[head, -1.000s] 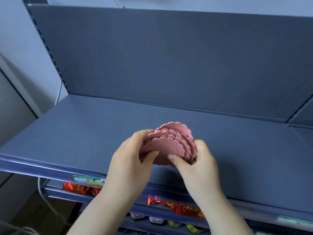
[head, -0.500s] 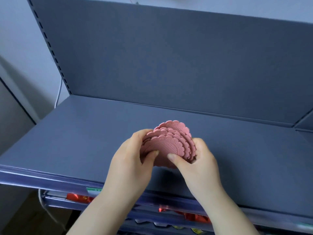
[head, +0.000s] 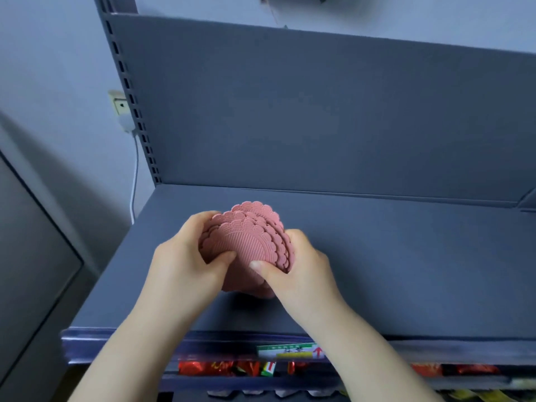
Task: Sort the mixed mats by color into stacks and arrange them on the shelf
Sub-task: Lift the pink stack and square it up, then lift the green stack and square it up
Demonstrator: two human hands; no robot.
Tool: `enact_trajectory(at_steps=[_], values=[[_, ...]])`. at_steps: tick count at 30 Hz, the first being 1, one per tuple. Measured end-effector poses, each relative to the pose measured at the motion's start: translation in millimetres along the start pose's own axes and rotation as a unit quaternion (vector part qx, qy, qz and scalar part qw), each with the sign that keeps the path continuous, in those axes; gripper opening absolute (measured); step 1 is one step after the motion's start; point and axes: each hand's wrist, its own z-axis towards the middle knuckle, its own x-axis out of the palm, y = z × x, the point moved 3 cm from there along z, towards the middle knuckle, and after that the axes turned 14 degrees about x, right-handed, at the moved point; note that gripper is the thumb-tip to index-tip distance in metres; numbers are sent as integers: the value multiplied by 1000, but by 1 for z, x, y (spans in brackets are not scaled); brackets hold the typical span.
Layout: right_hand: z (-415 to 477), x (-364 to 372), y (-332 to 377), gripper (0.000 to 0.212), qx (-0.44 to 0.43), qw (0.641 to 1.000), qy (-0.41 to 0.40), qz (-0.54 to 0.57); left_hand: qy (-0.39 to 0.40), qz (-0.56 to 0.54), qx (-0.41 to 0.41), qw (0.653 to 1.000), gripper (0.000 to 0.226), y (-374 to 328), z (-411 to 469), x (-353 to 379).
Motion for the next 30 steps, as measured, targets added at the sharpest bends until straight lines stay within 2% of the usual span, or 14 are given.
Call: enact_trajectory(at_steps=[4,10,14,19,28,30], values=[[4,22,19,40,0,999,17,-35,-4,20,-19,1000,54,22,3,-19],[6,40,39,35,12,997,55,-45,-10,-1,-69,998,69,46,5,-43],[14,33,35,31,60,994,74,-61,30,-32,-65,997,71,50,9,-27],[24,42,26,38,87,986,78,-119,74,26,-63,995,69,53,15,-14],[38,55,11,47,110,982,52,-145,88,60,-48,993,61,65,22,-5],[34,56,12,50,87,977,22,-194,88,70,-43,993,61,66,21,-5]])
